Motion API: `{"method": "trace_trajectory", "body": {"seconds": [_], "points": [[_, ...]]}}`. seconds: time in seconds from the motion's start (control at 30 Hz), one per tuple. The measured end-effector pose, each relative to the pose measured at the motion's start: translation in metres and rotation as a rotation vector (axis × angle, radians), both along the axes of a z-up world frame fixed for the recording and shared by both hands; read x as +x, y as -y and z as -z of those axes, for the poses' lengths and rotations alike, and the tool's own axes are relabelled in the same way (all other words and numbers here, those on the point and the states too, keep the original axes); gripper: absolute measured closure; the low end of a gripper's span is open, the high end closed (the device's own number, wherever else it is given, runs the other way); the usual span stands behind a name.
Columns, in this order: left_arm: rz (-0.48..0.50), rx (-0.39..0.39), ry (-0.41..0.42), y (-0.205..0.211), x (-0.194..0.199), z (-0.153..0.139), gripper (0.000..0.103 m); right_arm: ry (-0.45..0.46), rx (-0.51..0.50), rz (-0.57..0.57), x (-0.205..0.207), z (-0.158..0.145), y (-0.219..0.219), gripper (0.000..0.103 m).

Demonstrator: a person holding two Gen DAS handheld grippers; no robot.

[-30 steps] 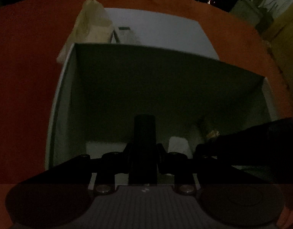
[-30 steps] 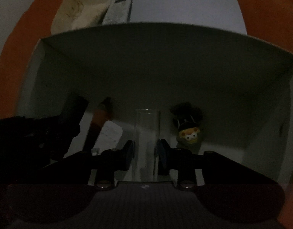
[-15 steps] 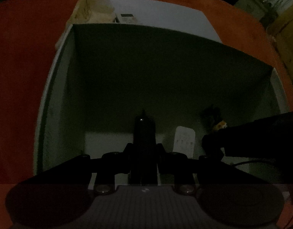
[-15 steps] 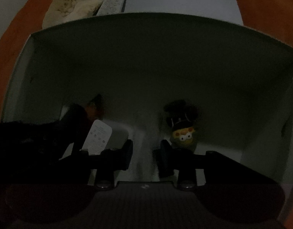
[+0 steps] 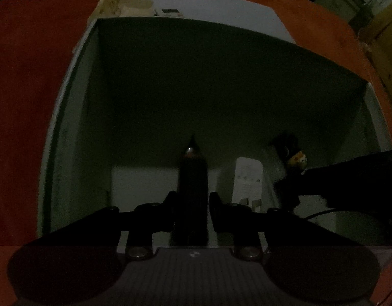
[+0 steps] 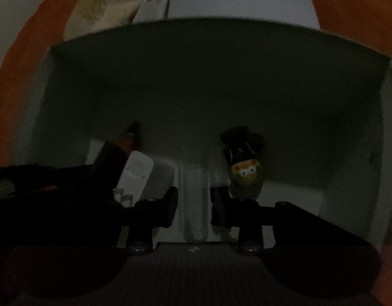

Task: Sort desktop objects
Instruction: 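Open the left tool to drop the black stick while the right tool releases the tube in the box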

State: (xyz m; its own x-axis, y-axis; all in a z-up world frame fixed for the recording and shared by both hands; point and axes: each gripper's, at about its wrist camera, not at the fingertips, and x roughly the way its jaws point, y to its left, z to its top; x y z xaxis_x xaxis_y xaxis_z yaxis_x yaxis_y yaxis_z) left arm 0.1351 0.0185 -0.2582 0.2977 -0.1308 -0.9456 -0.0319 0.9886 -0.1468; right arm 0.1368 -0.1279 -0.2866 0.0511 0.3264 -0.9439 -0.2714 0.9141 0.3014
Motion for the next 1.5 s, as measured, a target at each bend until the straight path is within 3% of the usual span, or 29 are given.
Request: {"method": "trace_trajectory", "body": {"seconds": [0.17, 0.27, 0.37, 0.53, 0.8, 1.07, 1.3, 1.5], "points": [[0.091, -0.006, -0.011, -0.037, 0.018, -0.009, 0.078, 0.043, -0.028, -0.025, -0.003, -0.01, 0.003, 0.066], [0.094, -0.006, -0.01, -0.037, 0.019, -0.013, 0.077, 0.061, -0.033, -0.018, -0.002, -0.002, 0.002, 0.066], [0.096, -0.002, -0.003, -0.039, 0.021, -0.017, 0.068, 0.096, -0.007, -0.005, -0.001, 0.008, 0.002, 0.066], [0.104, 0.006, -0.004, -0.041, 0.026, -0.022, 0.068, 0.137, 0.036, -0.028, -0.005, 0.012, 0.002, 0.066], [0.118, 0.007, -0.005, -0.049, 0.036, -0.033, 0.068, 0.252, -0.01, -0.133, -0.011, 0.003, -0.002, 0.065], [0.126, 0.005, -0.014, -0.06, 0.044, -0.039, 0.068, 0.235, -0.05, -0.158, -0.007, 0.015, -0.006, 0.064], [0.133, 0.005, -0.017, -0.072, 0.049, -0.046, 0.068, 0.273, -0.103, -0.175, -0.007, 0.005, -0.001, 0.064], [0.123, -0.002, 0.001, -0.086, 0.056, -0.061, 0.068, 0.292, -0.091, -0.161, -0.003, 0.005, 0.001, 0.064]]}}
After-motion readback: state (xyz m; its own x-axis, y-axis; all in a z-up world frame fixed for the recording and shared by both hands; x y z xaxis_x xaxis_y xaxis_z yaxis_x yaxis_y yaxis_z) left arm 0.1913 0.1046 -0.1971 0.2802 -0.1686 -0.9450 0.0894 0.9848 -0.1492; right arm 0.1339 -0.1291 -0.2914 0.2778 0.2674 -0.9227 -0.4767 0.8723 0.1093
